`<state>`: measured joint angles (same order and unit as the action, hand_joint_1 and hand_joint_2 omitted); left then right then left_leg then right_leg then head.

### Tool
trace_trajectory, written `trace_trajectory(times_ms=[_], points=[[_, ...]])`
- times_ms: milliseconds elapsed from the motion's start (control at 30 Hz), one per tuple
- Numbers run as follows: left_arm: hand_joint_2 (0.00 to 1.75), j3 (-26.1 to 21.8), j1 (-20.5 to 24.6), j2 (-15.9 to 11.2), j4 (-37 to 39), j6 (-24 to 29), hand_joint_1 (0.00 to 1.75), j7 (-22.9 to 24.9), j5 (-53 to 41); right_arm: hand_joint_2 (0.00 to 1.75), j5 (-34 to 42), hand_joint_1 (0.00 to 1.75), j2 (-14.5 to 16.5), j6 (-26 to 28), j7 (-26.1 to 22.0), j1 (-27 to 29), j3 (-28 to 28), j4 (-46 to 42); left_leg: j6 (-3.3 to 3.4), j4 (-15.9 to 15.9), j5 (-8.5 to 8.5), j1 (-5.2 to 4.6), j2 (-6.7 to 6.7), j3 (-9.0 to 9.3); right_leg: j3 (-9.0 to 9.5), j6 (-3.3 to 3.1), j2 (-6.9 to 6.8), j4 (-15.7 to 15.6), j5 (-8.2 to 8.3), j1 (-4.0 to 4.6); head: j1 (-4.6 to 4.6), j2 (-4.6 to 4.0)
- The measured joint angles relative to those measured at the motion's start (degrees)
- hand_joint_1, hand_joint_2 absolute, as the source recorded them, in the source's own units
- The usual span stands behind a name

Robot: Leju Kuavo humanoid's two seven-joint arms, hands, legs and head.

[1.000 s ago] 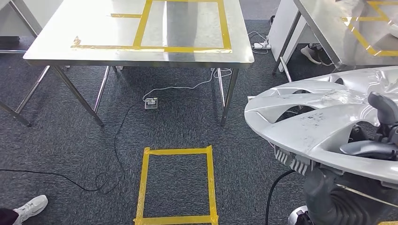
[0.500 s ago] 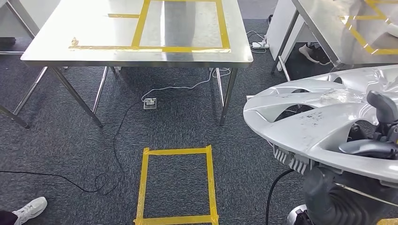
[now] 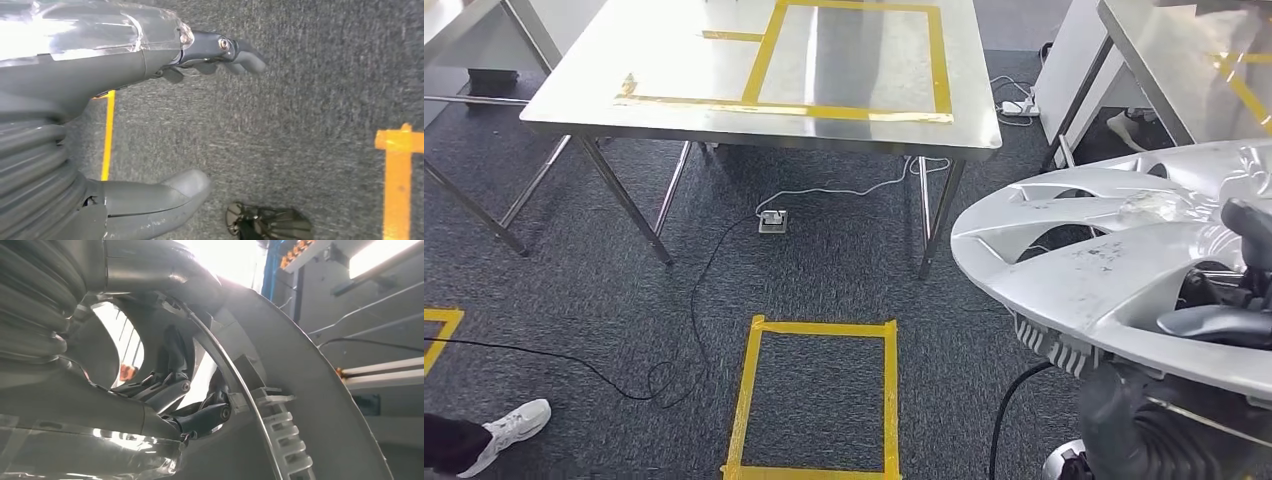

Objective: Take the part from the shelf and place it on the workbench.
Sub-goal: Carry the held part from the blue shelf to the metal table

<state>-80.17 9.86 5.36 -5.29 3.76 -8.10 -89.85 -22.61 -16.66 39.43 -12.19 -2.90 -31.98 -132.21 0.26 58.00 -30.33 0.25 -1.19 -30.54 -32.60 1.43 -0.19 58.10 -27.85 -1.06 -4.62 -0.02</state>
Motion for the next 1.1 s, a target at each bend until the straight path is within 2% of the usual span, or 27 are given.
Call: trace_trajectory(times_ms=[67,133,167,233,267,300,333,367,400,433,467,567,633,667,733,767,800,833,900,933,967,1000,1100], points=[[1.75,0.00,-0.02,-0.03,0.00,0.00,0.00,-0.01,0.00,1.75,0.01,1.75,0.00,0.01,-0.03,0.02,0.00,-0.01,-0.72,-0.05,-0.32,0.16,0.30,0.05,0.29,-0.55,0.11,-0.54,-0.17,0.00,0.27,0.00],[1.75,0.01,0.05,-0.03,0.01,0.00,0.00,-0.03,0.00,1.75,0.00,1.75,0.01,0.02,-0.10,0.02,0.00,-0.02,-1.34,2.65,-1.90,0.22,0.86,-1.11,1.02,-1.18,0.07,-1.13,-0.25,-0.21,0.90,0.00],[1.75,0.02,0.06,-0.03,0.01,0.00,0.00,-0.04,0.00,1.75,0.00,1.75,0.00,0.02,-0.14,0.03,0.00,-0.02,-1.54,5.76,-3.25,0.28,1.11,-2.81,1.37,-1.46,0.01,-1.29,-0.38,-0.26,1.32,0.00],[1.75,0.02,-0.01,0.00,0.02,0.00,0.00,-0.05,-0.01,1.75,0.02,1.75,0.00,0.02,-0.20,0.07,-0.01,0.00,-1.85,13.39,-5.54,0.39,1.23,-7.56,1.85,-1.82,-0.01,-1.34,-0.86,-0.21,2.12,0.00],[1.75,0.01,-0.08,-0.01,0.02,0.00,0.00,-0.05,-0.01,1.75,0.04,1.75,0.00,0.02,-0.20,0.09,-0.01,0.01,-1.93,15.68,-5.50,0.41,1.22,-9.39,2.17,-1.84,0.02,-1.34,-1.16,-0.18,2.32,0.00],[1.75,0.01,-0.15,-0.02,0.02,0.00,0.00,-0.05,-0.01,1.75,0.05,1.75,0.00,0.02,-0.20,0.11,-0.01,0.02,-1.96,15.95,-4.26,0.42,1.23,-10.26,2.61,-1.78,0.06,-1.33,-1.52,-0.18,2.49,0.00],[1.75,0.00,-0.19,-0.04,0.02,0.00,0.00,-0.05,0.00,1.75,0.05,1.75,0.00,0.02,-0.20,0.11,-0.01,0.02,-1.92,13.96,-1.96,0.43,1.25,-9.95,3.20,-1.65,0.11,-1.32,-1.95,-0.20,2.61,0.00],[1.75,0.00,-0.21,-0.06,0.02,0.00,0.00,-0.05,0.00,1.75,0.05,1.75,0.00,0.02,-0.20,0.11,-0.01,0.02,-1.82,10.40,0.87,0.43,1.29,-8.81,3.88,-1.44,0.14,-1.32,-2.46,-0.22,2.75,0.00],[1.75,0.01,-0.22,-0.07,0.02,0.00,0.00,-0.05,-0.01,1.75,0.05,1.75,0.00,0.02,-0.21,0.10,-0.01,0.03,-1.66,7.01,2.90,0.35,1.35,-7.42,4.41,-1.14,0.16,-1.30,-3.00,-0.15,2.91,0.00],[1.75,0.01,-0.21,-0.08,0.02,0.00,0.00,-0.05,-0.01,1.75,0.04,1.75,0.01,0.02,-0.22,0.06,-0.01,0.03,-1.39,4.05,3.91,0.30,1.42,-6.08,4.80,-0.79,0.21,-1.22,-3.49,-0.07,3.12,0.00],[1.75,0.02,-0.20,-0.08,0.02,0.00,0.00,-0.05,-0.02,1.75,0.03,1.75,0.01,0.03,-0.24,0.03,-0.01,0.02,-1.03,2.46,4.01,0.20,1.47,-5.30,4.96,-0.43,0.25,-1.18,-3.82,0.01,3.23,0.00],[1.75,0.01,-0.22,-0.08,0.02,0.00,0.00,-0.05,-0.04,1.75,0.06,1.75,0.03,0.04,-0.27,0.02,0.01,0.01,0.22,1.69,2.83,0.10,1.44,-4.73,5.17,0.45,0.24,-1.36,-4.41,-0.02,3.08,0.00],[1.75,0.00,-0.23,-0.11,0.01,0.02,0.00,-0.06,-0.04,1.75,0.05,1.75,0.04,0.05,-0.27,-0.01,0.02,0.00,0.96,1.39,2.43,0.25,1.42,-4.11,4.34,0.91,0.13,0.81,-5.81,-0.03,2.64,0.00],[1.75,0.00,-0.21,-0.13,0.01,0.02,0.00,-0.07,-0.04,1.75,0.04,1.75,0.03,0.06,-0.28,-0.02,0.02,-0.01,1.30,1.30,2.18,0.28,1.46,-3.73,2.79,1.06,0.08,3.84,-7.12,-0.03,2.27,0.00],[1.75,0.00,-0.20,-0.14,0.00,0.03,0.00,-0.07,-0.04,1.75,0.03,1.75,0.02,0.05,-0.28,0.02,0.01,0.02,1.77,1.28,1.58,0.07,1.56,-3.14,-2.12,1.15,0.10,12.07,-9.75,0.00,1.59,0.00],[1.75,0.00,-0.22,-0.14,0.00,0.03,0.00,-0.06,-0.04,1.75,0.05,1.75,0.02,0.05,-0.28,0.06,0.01,0.06,1.87,1.28,1.24,-0.08,1.59,-2.79,-4.39,1.09,0.10,15.14,-10.07,0.01,1.38,0.00],[1.75,0.00,-0.24,-0.13,0.00,0.03,0.00,-0.05,-0.04,1.75,0.08,1.75,0.02,0.05,-0.27,0.09,0.00,0.12,1.92,1.29,0.87,-0.23,1.57,-2.33,-5.75,0.90,0.11,16.13,-9.09,0.05,1.21,0.00],[1.75,0.00,-0.25,-0.11,0.00,0.03,0.00,-0.05,-0.04,1.75,0.10,1.75,0.02,0.06,-0.27,0.10,0.00,0.18,1.94,1.28,0.47,-0.39,1.51,-1.76,-6.06,0.57,0.12,14.94,-6.94,0.13,1.00,0.00],[1.75,0.00,-0.25,-0.02,0.01,0.03,0.00,-0.05,-0.04,1.75,0.09,1.75,0.02,0.07,-0.28,0.10,0.00,0.26,1.90,1.23,-0.38,-0.62,1.38,-0.56,-4.33,-0.65,0.21,8.37,-1.37,0.57,0.54,0.00],[1.75,0.00,-0.21,0.08,0.01,0.03,0.00,-0.05,-0.04,1.75,0.09,1.75,0.03,0.08,-0.28,0.10,0.01,0.28,1.78,1.21,-0.72,-0.72,1.30,-0.17,-3.27,-1.31,0.19,5.35,0.39,0.83,0.55,0.00],[1.75,0.00,-0.16,0.15,0.01,0.03,0.00,-0.04,-0.04,1.75,0.09,1.75,0.04,0.09,-0.28,0.08,0.01,0.29,1.57,1.19,-0.95,-0.73,1.27,-0.04,-2.46,-1.90,0.17,3.26,1.12,1.09,0.52,0.00],[1.75,0.00,-0.12,0.22,0.01,0.04,0.00,-0.03,-0.04,1.75,0.08,1.75,0.03,0.10,-0.28,0.06,0.02,0.30,1.32,1.14,-1.06,-0.70,1.29,-0.12,-2.05,-2.35,0.14,2.24,0.92,1.29,0.52,0.00],[1.75,0.00,0.00,0.18,0.02,0.04,0.00,-0.01,-0.04,1.75,0.08,1.75,0.03,0.13,-0.28,0.07,0.02,0.30,0.48,0.88,-1.38,-0.80,1.47,-0.13,-1.07,-2.66,0.02,0.16,0.41,1.20,0.41,0.00]])
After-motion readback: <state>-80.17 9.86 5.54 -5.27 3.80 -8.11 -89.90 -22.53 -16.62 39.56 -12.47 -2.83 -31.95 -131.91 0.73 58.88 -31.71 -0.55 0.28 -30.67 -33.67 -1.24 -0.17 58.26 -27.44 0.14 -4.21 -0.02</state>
